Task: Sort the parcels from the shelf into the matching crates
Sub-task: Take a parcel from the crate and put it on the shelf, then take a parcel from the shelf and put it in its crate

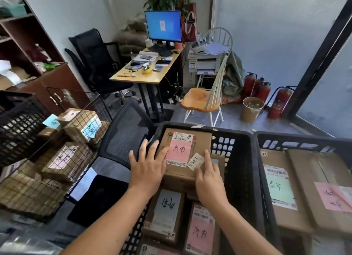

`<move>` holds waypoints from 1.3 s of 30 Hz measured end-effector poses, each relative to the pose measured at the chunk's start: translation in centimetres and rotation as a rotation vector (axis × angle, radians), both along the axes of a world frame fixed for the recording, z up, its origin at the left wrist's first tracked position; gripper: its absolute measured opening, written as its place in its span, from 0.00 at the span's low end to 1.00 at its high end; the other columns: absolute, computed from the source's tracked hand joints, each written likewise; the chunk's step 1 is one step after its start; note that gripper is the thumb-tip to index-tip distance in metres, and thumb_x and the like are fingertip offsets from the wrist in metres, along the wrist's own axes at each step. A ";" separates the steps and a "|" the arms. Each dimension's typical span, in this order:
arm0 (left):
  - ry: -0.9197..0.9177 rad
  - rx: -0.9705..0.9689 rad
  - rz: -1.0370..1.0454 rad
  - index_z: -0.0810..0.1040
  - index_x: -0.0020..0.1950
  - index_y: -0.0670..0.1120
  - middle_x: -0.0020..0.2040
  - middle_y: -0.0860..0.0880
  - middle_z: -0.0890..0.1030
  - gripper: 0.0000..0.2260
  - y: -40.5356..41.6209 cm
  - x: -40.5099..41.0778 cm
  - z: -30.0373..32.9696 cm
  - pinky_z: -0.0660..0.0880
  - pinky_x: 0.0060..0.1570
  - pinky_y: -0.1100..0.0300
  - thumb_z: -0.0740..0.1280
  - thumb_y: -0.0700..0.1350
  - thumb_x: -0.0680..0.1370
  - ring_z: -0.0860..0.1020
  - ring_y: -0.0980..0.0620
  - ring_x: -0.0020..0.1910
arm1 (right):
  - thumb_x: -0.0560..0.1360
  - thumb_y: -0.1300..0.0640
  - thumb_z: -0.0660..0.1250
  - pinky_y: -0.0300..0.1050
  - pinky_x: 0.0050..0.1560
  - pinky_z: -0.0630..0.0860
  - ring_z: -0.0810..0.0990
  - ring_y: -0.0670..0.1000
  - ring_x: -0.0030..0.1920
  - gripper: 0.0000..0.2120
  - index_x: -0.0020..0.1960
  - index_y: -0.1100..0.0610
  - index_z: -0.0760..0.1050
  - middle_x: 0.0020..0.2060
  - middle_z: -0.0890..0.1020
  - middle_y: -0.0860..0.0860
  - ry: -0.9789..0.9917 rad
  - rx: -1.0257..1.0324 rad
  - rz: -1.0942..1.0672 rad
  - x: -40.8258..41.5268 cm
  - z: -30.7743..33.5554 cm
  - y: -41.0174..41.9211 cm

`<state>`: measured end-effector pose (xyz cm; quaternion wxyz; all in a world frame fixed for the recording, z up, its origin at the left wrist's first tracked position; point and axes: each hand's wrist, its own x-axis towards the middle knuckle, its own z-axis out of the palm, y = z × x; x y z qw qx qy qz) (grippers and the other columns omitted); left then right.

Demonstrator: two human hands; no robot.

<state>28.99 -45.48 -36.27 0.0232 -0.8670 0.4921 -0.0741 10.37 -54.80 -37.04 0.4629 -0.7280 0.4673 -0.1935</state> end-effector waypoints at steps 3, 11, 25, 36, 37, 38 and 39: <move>0.059 0.007 0.056 0.62 0.82 0.61 0.85 0.46 0.59 0.24 0.1 -0.2 0.2 0.65 0.69 0.26 0.50 0.58 0.86 0.55 0.35 0.83 | 0.86 0.43 0.58 0.54 0.66 0.78 0.73 0.48 0.65 0.33 0.84 0.35 0.42 0.71 0.67 0.46 0.000 0.005 0.011 0.3 -0.3 -0.2; 0.180 0.033 0.136 0.46 0.84 0.66 0.87 0.50 0.44 0.25 0.2 -0.5 1.4 0.62 0.75 0.32 0.44 0.63 0.86 0.47 0.39 0.85 | 0.85 0.42 0.59 0.53 0.67 0.79 0.73 0.48 0.67 0.33 0.82 0.32 0.43 0.74 0.65 0.47 -0.013 0.007 0.057 -0.2 0.2 -0.4; 0.119 -0.192 0.067 0.46 0.84 0.65 0.87 0.51 0.46 0.33 6.2 -4.6 9.3 0.52 0.79 0.31 0.31 0.71 0.80 0.44 0.42 0.86 | 0.78 0.24 0.45 0.63 0.81 0.58 0.44 0.52 0.84 0.36 0.78 0.28 0.28 0.85 0.46 0.44 0.323 -0.701 0.207 -7.5 11.2 1.7; -0.040 -0.394 0.286 0.43 0.83 0.70 0.86 0.60 0.43 0.27 19.6 -20.5 18.1 0.49 0.83 0.42 0.37 0.70 0.83 0.35 0.53 0.84 | 0.68 0.20 0.32 0.61 0.82 0.51 0.38 0.50 0.84 0.39 0.76 0.28 0.25 0.84 0.40 0.40 0.150 -0.916 0.657 -13.1 19.4 6.2; -0.072 -0.393 0.348 0.43 0.82 0.70 0.86 0.60 0.42 0.27 21.2 -22.7 18.7 0.48 0.83 0.43 0.36 0.71 0.82 0.35 0.52 0.84 | 0.67 0.19 0.30 0.62 0.82 0.51 0.37 0.51 0.84 0.40 0.76 0.28 0.24 0.84 0.39 0.41 0.139 -0.953 0.716 -13.6 20.0 7.1; -0.101 -0.380 0.416 0.42 0.82 0.70 0.86 0.60 0.41 0.28 23.0 -24.8 19.2 0.47 0.83 0.42 0.34 0.71 0.81 0.35 0.51 0.84 | 0.67 0.19 0.29 0.63 0.82 0.50 0.35 0.52 0.84 0.40 0.75 0.29 0.23 0.83 0.36 0.41 0.123 -0.987 0.780 -14.2 20.6 8.2; -0.125 -0.360 0.490 0.40 0.81 0.71 0.86 0.60 0.39 0.29 24.9 -26.9 19.9 0.46 0.83 0.40 0.32 0.73 0.80 0.34 0.50 0.84 | 0.69 0.19 0.30 0.65 0.82 0.49 0.33 0.52 0.83 0.38 0.75 0.29 0.22 0.82 0.33 0.42 0.107 -1.009 0.843 -14.6 21.1 9.5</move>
